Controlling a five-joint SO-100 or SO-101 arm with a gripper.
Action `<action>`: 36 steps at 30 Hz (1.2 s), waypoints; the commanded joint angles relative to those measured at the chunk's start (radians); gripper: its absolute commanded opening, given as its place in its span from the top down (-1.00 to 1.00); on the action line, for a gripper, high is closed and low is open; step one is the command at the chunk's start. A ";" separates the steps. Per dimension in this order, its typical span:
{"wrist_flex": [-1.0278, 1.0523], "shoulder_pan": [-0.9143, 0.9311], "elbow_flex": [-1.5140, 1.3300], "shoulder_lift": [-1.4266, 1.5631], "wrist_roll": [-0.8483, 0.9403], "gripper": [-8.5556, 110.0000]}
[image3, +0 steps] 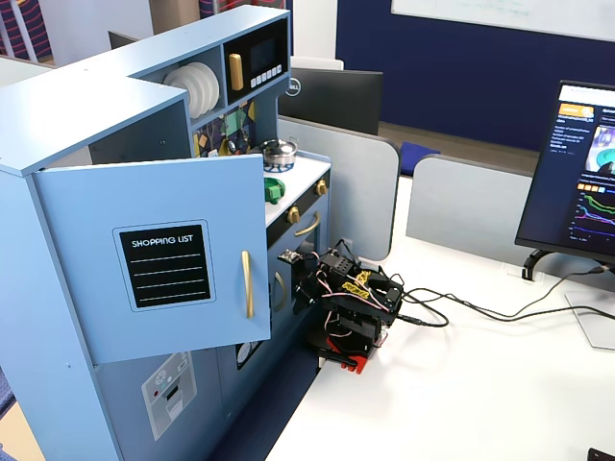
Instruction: Pick up the lid from the counter and put it on the green recipient
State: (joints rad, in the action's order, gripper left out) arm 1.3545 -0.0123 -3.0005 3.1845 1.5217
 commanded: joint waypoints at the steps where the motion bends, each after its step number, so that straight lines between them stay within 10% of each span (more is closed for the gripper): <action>1: 0.178 0.026 0.003 -0.006 -0.005 0.86; 15: 0.152 0.031 0.003 -0.006 0.006 0.86; 24: -0.448 0.295 0.367 -0.161 0.209 0.86; 36: -0.574 0.488 0.739 -0.258 0.267 0.32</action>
State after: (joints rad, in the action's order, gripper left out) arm 0.8514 0.4203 -2.3424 2.9207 1.7702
